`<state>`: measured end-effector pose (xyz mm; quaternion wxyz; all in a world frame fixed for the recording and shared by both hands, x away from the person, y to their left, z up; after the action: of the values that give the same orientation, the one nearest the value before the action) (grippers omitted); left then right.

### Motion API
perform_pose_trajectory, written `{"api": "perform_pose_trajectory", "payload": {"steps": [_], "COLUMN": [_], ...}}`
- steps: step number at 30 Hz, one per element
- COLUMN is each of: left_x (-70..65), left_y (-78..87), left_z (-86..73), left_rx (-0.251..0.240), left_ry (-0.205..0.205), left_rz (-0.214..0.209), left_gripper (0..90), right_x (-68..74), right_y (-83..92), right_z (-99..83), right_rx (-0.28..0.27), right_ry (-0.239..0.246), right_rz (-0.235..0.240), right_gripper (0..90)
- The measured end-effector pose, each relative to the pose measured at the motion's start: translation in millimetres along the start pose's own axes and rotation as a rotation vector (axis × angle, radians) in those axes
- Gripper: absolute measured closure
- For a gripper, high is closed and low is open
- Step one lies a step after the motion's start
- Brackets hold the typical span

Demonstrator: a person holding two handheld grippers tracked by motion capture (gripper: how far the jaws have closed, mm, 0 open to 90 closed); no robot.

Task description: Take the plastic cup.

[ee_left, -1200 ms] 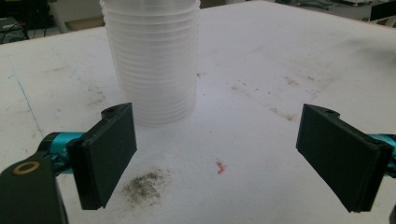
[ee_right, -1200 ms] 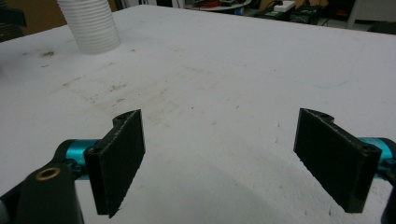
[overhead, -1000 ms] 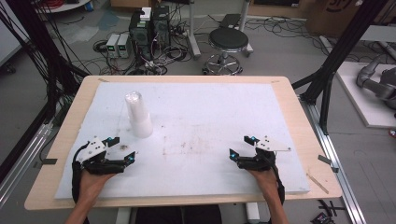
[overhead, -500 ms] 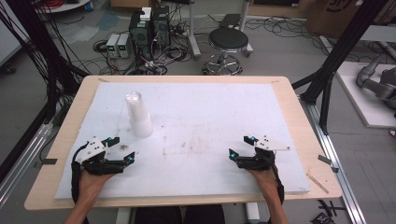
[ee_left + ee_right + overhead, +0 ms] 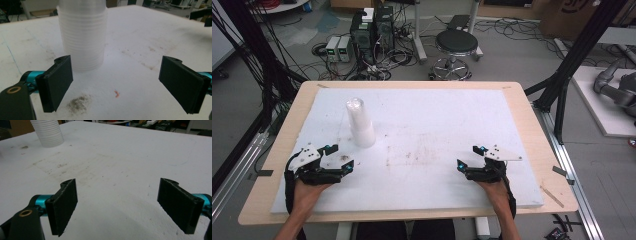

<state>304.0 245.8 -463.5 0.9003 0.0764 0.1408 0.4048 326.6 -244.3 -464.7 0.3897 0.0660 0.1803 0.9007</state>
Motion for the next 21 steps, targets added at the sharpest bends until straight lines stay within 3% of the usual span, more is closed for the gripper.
{"api": "perform_pose_trajectory", "payload": {"steps": [5, 15, 21], "left_x": [5.0, 18.6, 29.8], "left_y": [3.7, 9.9, 8.4], "left_z": [15.7, 63.6, 89.7], "left_rx": [-0.011, -0.029, 0.007], "left_ry": [-0.011, -0.044, -0.062], "left_rz": [-0.033, -0.126, -0.161], "left_gripper": [11.9, 11.9, 11.9], "right_x": [-1.0, -1.1, -0.5], "right_y": [-1.0, -1.2, -1.0], "right_z": [0.1, 0.1, 0.1], "right_rx": [0.005, 0.007, 0.010], "right_ry": [0.000, -0.006, -0.003], "right_rz": [0.003, 0.006, 0.009], "right_gripper": [16.0, 16.0, 16.0]}}
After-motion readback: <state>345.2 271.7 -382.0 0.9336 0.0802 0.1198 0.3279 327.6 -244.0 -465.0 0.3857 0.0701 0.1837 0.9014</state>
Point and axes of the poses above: each handheld gripper's, and its own axes: y roughly backward along the jaws, z roughly out of its top, x roughly to its left, the point moved 3 cm from there along -y, roughly forward along the jaws, and after that the axes turned 5 degrees about y, right-handed, at the moved point
